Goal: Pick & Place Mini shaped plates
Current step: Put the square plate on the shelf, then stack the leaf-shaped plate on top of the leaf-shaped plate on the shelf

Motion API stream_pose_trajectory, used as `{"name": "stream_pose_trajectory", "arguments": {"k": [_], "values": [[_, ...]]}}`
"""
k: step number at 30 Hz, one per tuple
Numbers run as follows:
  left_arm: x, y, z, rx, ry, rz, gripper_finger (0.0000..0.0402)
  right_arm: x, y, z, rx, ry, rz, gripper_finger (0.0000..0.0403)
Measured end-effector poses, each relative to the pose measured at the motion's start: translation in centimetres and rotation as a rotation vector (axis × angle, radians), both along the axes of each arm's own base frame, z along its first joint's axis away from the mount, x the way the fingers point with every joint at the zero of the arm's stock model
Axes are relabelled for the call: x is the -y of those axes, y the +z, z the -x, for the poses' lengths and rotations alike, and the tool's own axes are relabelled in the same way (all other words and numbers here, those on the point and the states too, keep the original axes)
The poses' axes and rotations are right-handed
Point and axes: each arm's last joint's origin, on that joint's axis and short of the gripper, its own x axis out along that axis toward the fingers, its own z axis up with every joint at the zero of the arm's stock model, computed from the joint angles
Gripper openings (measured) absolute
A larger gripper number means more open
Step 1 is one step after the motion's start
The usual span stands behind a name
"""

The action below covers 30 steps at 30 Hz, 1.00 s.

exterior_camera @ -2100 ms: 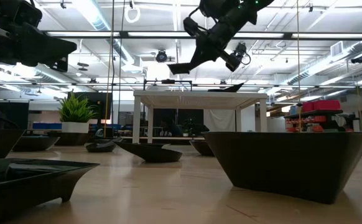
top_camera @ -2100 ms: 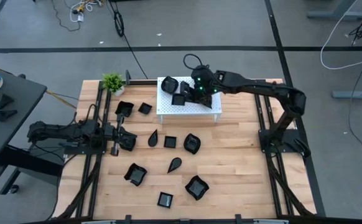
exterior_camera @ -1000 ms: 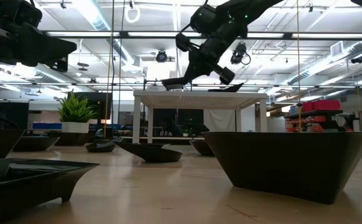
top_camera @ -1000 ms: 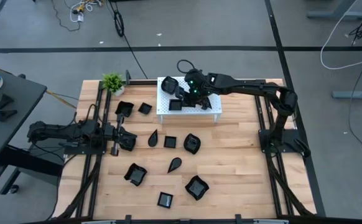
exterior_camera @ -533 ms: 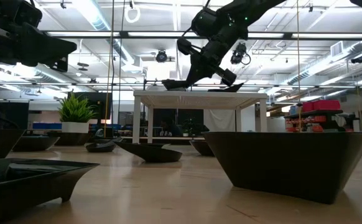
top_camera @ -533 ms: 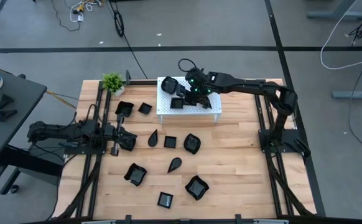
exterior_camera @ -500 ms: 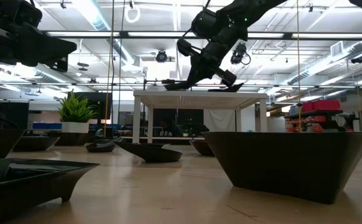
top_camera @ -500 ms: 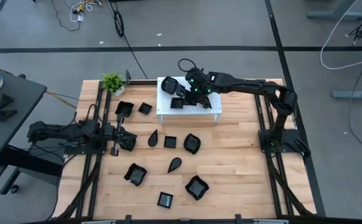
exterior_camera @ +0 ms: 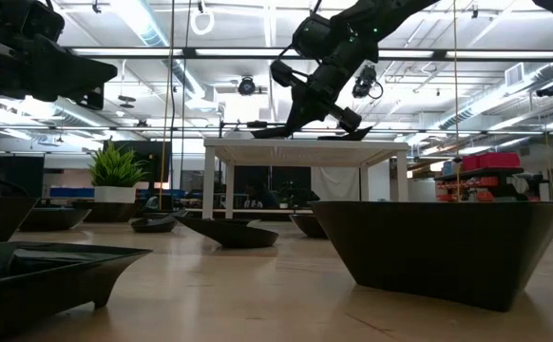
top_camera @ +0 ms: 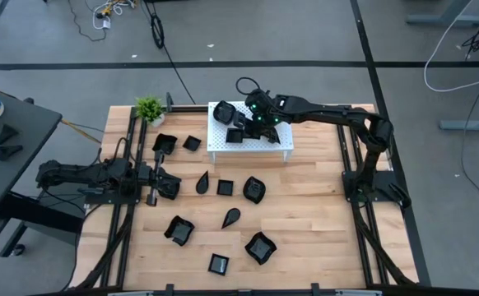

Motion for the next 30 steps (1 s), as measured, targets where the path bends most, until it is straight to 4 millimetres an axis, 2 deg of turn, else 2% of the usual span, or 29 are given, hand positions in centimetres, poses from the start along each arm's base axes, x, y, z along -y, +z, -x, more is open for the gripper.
{"name": "stream_pose_trajectory", "arguments": {"k": [30], "values": [[0.0,0.0,0.0,0.0,0.0,0.0,0.0003,-0.38,0.29,-0.03,0.012,0.033,0.004,0.0059]]}}
